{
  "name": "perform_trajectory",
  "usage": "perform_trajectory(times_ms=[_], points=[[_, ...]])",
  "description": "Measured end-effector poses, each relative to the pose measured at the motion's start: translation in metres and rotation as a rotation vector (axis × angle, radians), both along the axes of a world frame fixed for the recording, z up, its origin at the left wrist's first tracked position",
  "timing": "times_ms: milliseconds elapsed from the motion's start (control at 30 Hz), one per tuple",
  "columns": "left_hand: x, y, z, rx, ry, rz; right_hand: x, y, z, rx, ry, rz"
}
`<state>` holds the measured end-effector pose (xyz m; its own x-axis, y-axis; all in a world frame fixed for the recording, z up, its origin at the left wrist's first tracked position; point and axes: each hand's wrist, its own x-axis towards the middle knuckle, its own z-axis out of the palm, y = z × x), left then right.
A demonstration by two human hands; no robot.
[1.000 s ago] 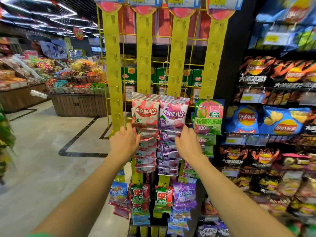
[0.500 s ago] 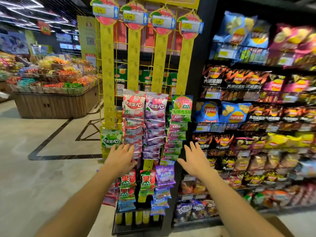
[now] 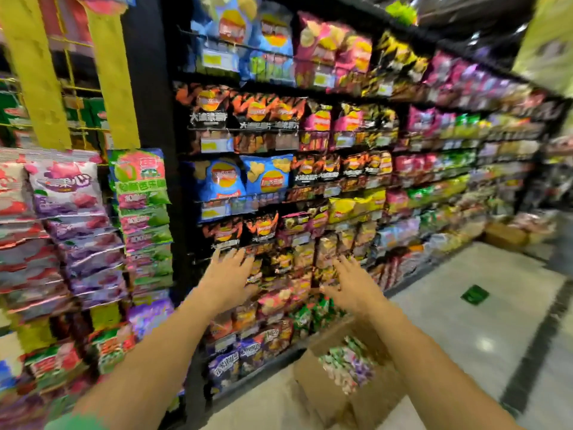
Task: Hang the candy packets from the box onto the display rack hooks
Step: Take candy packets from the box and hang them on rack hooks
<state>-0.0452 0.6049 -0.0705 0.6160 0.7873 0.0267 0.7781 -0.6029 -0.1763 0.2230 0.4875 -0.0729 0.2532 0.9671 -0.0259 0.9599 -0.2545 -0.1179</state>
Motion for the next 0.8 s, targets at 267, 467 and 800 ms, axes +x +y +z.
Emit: perform_trajectory(times_ms=[267,467,800], points=[[0.252,-0.01,-0.015,-0.047,-0.021,-0.229,0.202,-0.066,-0.022,0.003,0.039,-0.225],[0.375,-0.007,-0.044,-0.057,0.029,-0.373,0.3,-0.078,-0.044,-0.018,0.111,-0.374],[0.54,0.083,-0.109,-0.253,0.044,-0.364,0.444,-0.003,-0.098,-0.108,0.15,-0.412]])
